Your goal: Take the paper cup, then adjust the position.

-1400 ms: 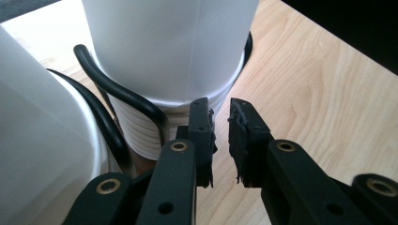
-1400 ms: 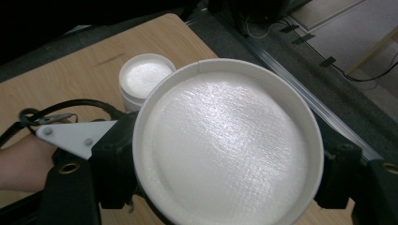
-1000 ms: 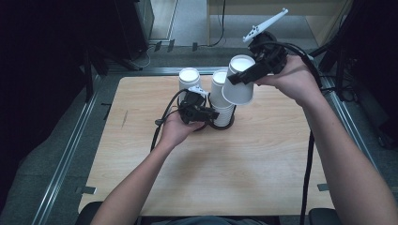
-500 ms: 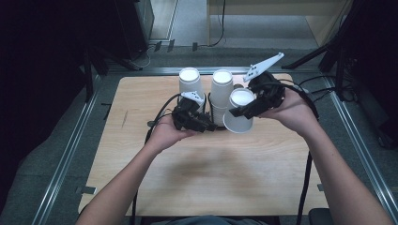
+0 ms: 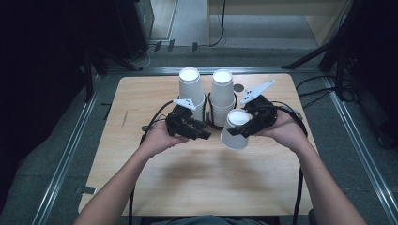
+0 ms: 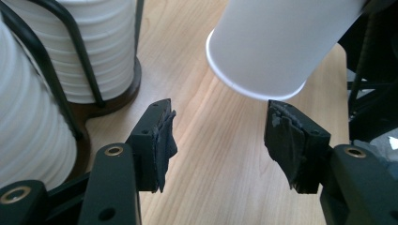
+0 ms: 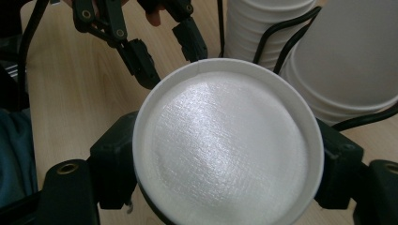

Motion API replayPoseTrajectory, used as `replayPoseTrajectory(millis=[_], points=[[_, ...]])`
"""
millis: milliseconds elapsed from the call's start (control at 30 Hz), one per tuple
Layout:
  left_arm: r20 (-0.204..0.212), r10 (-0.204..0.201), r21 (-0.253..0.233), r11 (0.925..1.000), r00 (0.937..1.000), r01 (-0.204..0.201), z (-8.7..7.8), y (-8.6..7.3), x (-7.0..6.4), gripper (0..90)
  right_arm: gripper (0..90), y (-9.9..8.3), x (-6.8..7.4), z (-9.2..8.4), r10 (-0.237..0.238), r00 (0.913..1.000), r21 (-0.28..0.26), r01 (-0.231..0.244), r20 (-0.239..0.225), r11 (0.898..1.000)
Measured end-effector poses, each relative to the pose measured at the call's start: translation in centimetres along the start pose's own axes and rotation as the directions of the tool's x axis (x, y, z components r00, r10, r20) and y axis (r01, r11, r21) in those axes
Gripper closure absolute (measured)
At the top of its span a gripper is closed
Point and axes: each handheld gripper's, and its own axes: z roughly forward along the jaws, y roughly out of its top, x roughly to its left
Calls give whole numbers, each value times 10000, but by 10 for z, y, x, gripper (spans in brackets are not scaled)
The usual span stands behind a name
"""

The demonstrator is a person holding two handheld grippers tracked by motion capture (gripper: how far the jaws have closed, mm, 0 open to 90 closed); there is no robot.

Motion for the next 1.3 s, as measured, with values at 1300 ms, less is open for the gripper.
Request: replayPoseTrajectory(millis=[1300], points=[[785, -213, 513, 9985, 9967, 173, 13, -42, 7, 81, 240, -29, 2, 72, 430, 9921, -548, -497, -1182, 9973]])
